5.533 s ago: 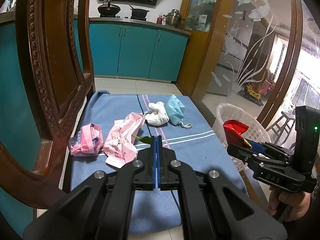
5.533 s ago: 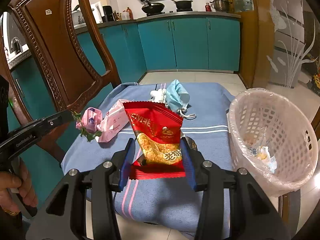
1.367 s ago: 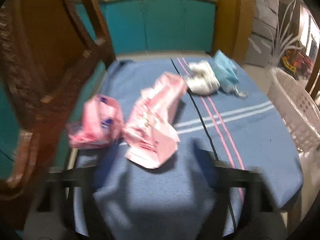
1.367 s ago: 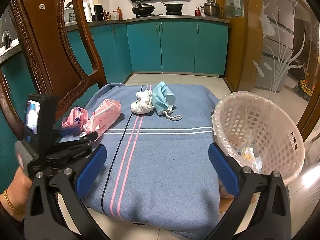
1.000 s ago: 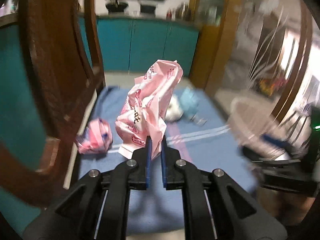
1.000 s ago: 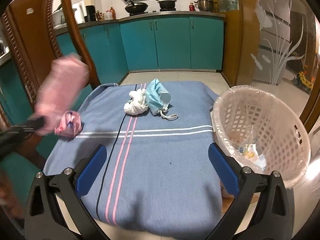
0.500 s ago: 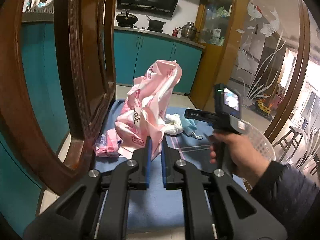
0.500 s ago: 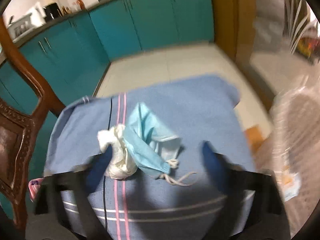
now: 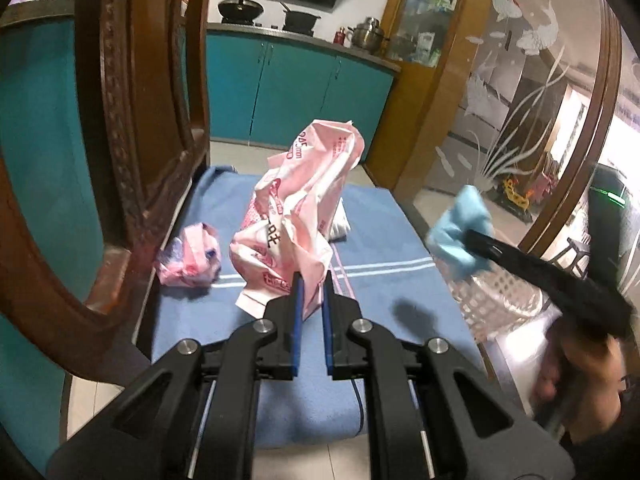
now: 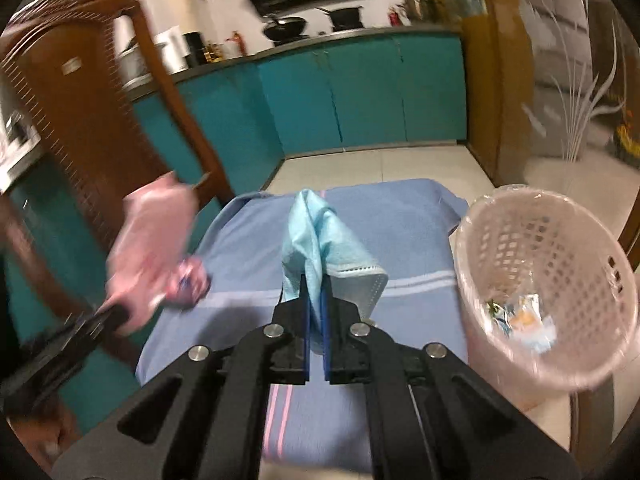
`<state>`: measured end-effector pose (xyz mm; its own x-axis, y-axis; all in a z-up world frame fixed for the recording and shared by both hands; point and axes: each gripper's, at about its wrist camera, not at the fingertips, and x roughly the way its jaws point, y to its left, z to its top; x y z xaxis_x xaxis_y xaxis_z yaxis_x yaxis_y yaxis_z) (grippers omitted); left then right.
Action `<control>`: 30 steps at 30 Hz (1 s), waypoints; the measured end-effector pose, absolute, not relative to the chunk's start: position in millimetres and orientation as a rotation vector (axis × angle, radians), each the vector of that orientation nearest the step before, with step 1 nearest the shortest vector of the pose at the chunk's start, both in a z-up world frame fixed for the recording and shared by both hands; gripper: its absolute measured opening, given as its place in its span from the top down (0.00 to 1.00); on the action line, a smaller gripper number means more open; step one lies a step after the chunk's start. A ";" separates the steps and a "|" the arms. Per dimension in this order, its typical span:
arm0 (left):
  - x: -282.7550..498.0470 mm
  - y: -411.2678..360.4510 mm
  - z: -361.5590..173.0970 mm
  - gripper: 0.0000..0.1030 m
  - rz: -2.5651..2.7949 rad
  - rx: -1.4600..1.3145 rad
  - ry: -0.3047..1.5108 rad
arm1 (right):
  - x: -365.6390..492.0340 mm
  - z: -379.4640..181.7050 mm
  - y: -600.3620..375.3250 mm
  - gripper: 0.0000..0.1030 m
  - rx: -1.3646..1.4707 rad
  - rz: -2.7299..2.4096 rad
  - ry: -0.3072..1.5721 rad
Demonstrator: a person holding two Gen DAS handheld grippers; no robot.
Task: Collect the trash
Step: 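Grasp the blue face mask with the right tool and lift it, then carry the blue mask into the wastebasket with the right tool while the left tool drops the pink bag there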
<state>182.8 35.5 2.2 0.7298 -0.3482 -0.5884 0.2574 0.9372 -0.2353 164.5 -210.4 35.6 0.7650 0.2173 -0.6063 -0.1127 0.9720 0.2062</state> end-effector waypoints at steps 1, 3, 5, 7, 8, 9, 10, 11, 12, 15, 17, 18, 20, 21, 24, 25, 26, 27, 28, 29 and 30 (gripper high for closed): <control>183.2 33.6 -0.5 0.91 -0.334 -0.139 0.682 | 156.3 33.5 -206.9 0.95 0.132 0.173 0.671; 183.4 27.9 -6.9 0.90 -0.325 -0.122 0.698 | 146.1 27.8 -200.8 0.95 0.091 0.161 0.667; 183.9 24.3 -10.8 0.90 -0.312 -0.106 0.703 | 142.2 19.9 -201.6 0.95 0.097 0.160 0.675; 185.3 22.5 -14.3 0.90 -0.299 -0.097 0.708 | 142.8 15.0 -206.5 0.95 0.117 0.151 0.686; 186.6 21.8 -14.9 0.90 -0.295 -0.099 0.711 | 145.4 14.1 -206.8 0.95 0.119 0.154 0.691; 187.5 21.5 -16.1 0.91 -0.292 -0.104 0.715 | 147.8 13.2 -209.3 0.95 0.118 0.150 0.693; 188.3 20.8 -16.7 0.90 -0.289 -0.103 0.717 | 148.3 12.6 -211.0 0.95 0.118 0.148 0.695; 188.2 19.8 -17.2 0.91 -0.285 -0.099 0.717 | 149.1 12.6 -213.4 0.95 0.124 0.151 0.699; 188.2 18.6 -17.7 0.90 -0.280 -0.092 0.715 | 148.6 11.5 -214.3 0.95 0.127 0.153 0.701; 189.7 14.3 -18.0 0.90 -0.277 -0.077 0.717 | 149.1 10.7 -215.5 0.95 0.122 0.154 0.701; 187.9 10.7 -18.5 0.90 -0.277 -0.072 0.717 | 148.5 10.7 -214.5 0.95 0.119 0.158 0.702; 188.3 9.3 -18.6 0.90 -0.278 -0.068 0.717 | 148.3 10.5 -214.2 0.95 0.118 0.160 0.703; 187.4 10.7 -18.6 0.90 -0.278 -0.067 0.716 | 148.7 10.6 -212.9 0.95 0.118 0.163 0.708; 187.9 10.8 -18.5 0.90 -0.277 -0.067 0.716 | 148.9 10.7 -212.0 0.95 0.116 0.165 0.710; 188.3 11.4 -18.1 0.90 -0.273 -0.071 0.717 | 149.9 10.5 -209.7 0.95 0.113 0.168 0.712; 188.3 11.8 -18.2 0.90 -0.271 -0.073 0.717 | 150.0 10.8 -209.4 0.95 0.113 0.168 0.712; 188.5 12.9 -18.8 0.90 -0.270 -0.074 0.717 | 150.3 10.7 -208.7 0.95 0.112 0.169 0.714; 188.8 13.0 -18.4 0.90 -0.270 -0.077 0.717 | 150.4 10.3 -209.0 0.95 0.112 0.169 0.714; 188.5 13.4 -18.6 0.90 -0.270 -0.077 0.717 | 150.5 9.9 -208.6 0.95 0.111 0.169 0.716; 187.7 13.8 -18.9 0.90 -0.270 -0.077 0.716 | 150.5 9.5 -208.4 0.95 0.110 0.170 0.717; 187.5 13.5 -18.4 0.90 -0.269 -0.076 0.715 | 150.7 9.4 -208.1 0.95 0.108 0.170 0.718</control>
